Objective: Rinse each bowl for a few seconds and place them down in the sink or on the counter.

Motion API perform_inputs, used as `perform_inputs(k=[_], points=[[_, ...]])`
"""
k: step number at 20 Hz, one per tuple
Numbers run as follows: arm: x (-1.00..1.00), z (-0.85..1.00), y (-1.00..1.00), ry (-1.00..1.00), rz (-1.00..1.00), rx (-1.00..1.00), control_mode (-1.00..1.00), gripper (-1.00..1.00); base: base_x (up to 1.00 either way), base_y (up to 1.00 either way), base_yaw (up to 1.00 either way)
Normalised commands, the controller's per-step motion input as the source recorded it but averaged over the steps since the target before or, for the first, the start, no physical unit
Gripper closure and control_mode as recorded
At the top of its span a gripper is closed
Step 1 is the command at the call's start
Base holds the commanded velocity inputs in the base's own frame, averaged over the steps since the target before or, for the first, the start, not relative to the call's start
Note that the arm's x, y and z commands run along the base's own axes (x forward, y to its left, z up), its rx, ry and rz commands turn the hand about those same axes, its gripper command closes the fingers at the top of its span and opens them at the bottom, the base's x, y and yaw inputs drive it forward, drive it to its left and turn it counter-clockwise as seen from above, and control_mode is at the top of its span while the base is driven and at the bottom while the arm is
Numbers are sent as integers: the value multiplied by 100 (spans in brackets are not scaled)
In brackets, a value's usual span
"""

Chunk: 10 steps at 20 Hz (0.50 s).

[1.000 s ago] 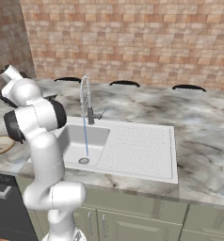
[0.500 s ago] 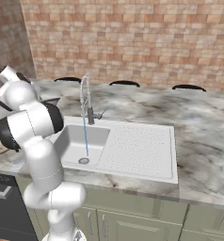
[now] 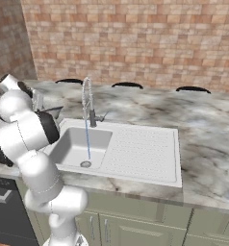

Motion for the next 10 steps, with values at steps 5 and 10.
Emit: perform_inputs(k=[5,10], points=[[-46,-33,9,-20,-23,0,-100,100,0,0,0],[-34,-43,3,-12,-26,3,-100,100,0,0,0]])
